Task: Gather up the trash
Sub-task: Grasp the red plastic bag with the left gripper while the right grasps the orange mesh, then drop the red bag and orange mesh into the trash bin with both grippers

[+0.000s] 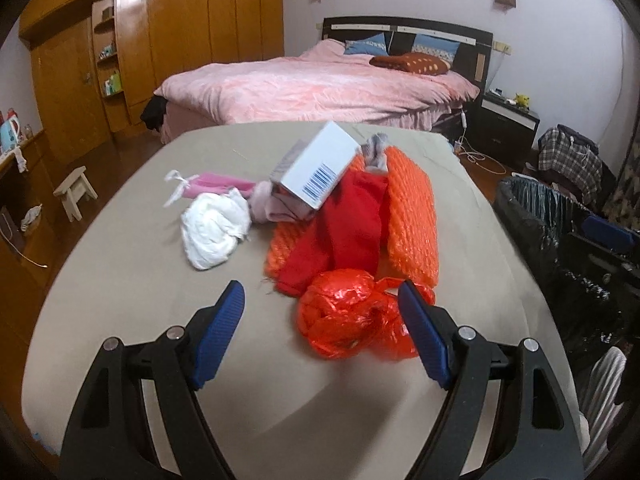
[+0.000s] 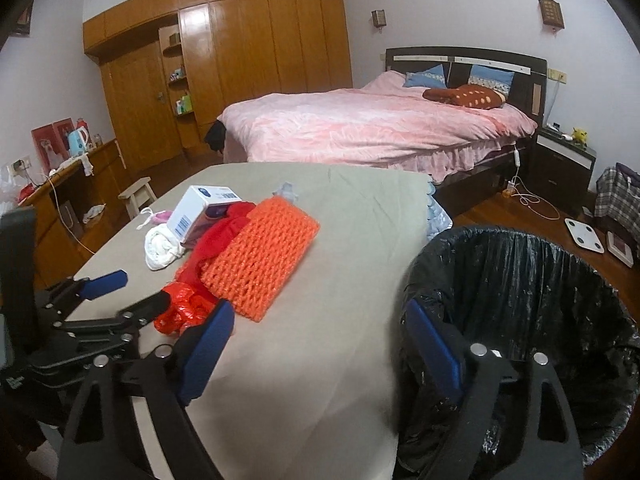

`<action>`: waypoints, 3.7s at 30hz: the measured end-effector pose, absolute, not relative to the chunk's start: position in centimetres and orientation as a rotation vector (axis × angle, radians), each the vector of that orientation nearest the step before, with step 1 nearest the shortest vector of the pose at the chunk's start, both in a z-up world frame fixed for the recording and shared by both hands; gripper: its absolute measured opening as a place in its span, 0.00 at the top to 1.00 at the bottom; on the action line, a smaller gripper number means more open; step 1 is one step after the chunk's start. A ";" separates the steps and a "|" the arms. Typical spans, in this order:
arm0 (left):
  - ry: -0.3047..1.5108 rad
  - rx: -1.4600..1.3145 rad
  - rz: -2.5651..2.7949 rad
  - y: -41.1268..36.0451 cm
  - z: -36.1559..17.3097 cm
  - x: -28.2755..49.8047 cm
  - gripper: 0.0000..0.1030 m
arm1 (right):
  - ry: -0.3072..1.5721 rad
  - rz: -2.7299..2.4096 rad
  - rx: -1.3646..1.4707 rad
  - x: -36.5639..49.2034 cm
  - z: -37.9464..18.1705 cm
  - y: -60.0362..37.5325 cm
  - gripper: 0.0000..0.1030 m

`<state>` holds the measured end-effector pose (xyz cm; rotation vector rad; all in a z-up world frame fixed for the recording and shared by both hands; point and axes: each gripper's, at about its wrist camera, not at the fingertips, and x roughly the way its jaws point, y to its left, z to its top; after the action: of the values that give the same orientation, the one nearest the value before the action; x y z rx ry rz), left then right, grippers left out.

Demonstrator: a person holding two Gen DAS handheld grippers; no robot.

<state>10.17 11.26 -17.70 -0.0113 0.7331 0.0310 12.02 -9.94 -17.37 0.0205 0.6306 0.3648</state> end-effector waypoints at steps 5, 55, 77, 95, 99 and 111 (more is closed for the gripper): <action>0.798 -0.023 0.010 11.0 -19.8 11.9 0.25 | 0.640 0.362 0.008 12.4 -17.6 -9.8 0.16; 0.661 -0.042 0.134 17.7 -14.1 10.6 0.51 | 0.768 0.452 -0.058 17.2 -21.0 -2.0 0.85; 0.570 -0.002 -0.044 8.8 -9.3 9.9 0.51 | 0.627 0.380 0.062 13.1 -13.3 -11.7 0.89; 0.534 0.062 -0.295 -4.0 -8.9 12.1 0.51 | 0.605 0.144 0.114 11.3 -13.0 -23.7 0.89; 0.524 0.081 -0.345 -6.8 -9.1 12.7 0.50 | 0.608 0.103 0.123 10.9 -13.4 -25.7 0.89; 0.563 0.111 -0.449 -12.8 -11.2 15.7 0.48 | 0.635 0.021 0.149 10.9 -15.4 -29.7 0.89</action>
<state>15.72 -12.75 -11.17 0.1110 0.5629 -0.4490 10.86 -29.67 -15.37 0.1489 0.6346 0.0215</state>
